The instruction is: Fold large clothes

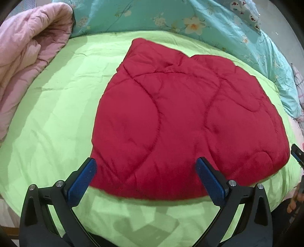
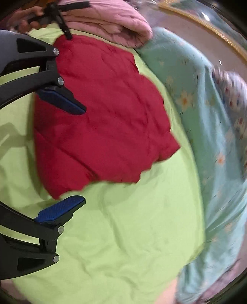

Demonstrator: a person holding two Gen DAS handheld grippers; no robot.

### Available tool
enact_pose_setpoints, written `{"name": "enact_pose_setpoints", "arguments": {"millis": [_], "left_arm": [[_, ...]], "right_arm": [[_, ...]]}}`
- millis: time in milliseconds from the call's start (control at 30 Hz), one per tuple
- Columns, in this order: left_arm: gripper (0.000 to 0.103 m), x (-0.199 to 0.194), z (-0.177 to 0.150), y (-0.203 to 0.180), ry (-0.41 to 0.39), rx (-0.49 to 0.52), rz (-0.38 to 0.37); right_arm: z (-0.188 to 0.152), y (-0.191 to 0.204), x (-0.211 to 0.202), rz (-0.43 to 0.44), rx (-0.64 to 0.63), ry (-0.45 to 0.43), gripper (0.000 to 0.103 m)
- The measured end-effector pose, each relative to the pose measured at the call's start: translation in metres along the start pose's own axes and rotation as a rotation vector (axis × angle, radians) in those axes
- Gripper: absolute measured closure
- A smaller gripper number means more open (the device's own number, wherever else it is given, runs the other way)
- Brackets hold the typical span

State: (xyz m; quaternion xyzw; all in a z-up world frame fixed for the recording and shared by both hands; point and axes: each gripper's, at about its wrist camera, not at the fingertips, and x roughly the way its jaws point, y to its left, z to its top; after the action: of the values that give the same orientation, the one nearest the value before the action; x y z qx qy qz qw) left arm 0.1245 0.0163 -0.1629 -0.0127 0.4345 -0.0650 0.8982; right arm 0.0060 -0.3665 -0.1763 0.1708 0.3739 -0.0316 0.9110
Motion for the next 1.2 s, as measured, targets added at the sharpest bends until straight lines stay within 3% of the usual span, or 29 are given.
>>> {"name": "enact_pose_setpoints", "arguments": {"millis": [167, 367, 867, 1200], "left_arm": [[0.000, -0.025, -0.029, -0.027, -0.026, 0.026, -0.016], [0.000, -0.035, -0.061, -0.050, -0.007, 0.065, -0.037], [0.000, -0.045, -0.088, -0.047, 0.021, 0.055, -0.001], [0.000, -0.070, -0.092, -0.057, -0.016, 0.090, 0.034]], "right_arm": [[-0.016, 0.031, -0.036, 0.077, -0.102, -0.010, 0.013], [-0.043, 0.052, -0.040, 0.117, -0.179, 0.052, 0.012], [-0.089, 0.078, -0.043, 0.160, -0.224, 0.111, 0.011], [-0.095, 0.093, -0.065, 0.161, -0.293, 0.076, 0.004]]}}
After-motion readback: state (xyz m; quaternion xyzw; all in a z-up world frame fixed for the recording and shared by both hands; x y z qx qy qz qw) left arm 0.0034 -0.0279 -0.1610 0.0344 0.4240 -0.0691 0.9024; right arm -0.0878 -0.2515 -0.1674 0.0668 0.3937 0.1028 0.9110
